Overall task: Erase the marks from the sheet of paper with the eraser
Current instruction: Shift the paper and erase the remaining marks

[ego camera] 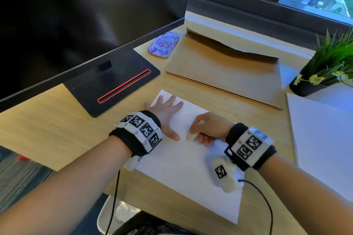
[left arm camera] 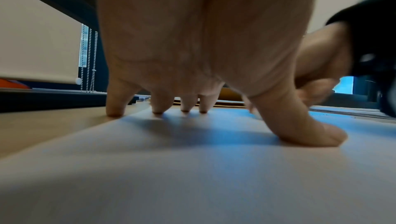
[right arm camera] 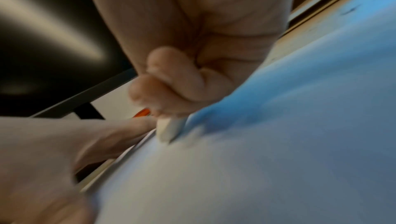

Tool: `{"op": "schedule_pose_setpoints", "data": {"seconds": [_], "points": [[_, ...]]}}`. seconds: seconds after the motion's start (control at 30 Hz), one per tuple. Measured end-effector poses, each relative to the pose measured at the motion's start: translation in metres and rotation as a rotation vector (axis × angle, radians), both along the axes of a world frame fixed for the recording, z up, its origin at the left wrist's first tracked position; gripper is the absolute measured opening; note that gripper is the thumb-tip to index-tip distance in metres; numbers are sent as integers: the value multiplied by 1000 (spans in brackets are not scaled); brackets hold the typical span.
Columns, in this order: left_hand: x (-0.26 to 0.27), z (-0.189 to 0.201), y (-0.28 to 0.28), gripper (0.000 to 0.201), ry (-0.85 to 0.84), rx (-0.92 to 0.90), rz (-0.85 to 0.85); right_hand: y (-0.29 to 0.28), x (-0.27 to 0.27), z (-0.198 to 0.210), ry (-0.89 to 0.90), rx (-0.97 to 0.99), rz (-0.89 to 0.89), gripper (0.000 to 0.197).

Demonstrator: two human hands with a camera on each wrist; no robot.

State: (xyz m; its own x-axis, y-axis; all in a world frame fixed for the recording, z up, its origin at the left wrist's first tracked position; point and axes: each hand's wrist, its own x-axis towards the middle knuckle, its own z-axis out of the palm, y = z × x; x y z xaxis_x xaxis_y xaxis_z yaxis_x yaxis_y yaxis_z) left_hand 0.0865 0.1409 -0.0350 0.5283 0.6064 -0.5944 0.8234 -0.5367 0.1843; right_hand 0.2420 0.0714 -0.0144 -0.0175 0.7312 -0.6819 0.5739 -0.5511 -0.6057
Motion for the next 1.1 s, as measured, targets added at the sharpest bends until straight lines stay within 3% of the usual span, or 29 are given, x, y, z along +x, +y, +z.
{"op": "schedule_pose_setpoints", "data": {"seconds": [0.2,0.33,0.4,0.5,0.6,0.67,0.83,1.03,1.1], "points": [[-2,-2,0,122,12,11,12,34,1,-2,-18,212,-360,10],[-2,-4,1,125,19,2,15,12,-9,-2,-6,9,-59,15],[-2,-3,1,124,27,0,7,15,-13,3,0,-43,-11,19],[-3,-4,1,124,38,9,-5,43,-12,2,2,24,-194,19],[-4,-5,1,124,43,21,-12,67,-11,-1,2,179,-401,6],[-3,-4,0,124,44,24,-15,65,-12,-4,-36,233,-391,7],[-1,-7,1,125,49,37,0,44,-16,-1,-143,58,-41,19],[0,-6,-1,124,47,36,3,83,-22,-4,-141,160,-335,29],[0,-5,-1,124,48,33,4,76,-22,-2,-145,150,-314,28]]}}
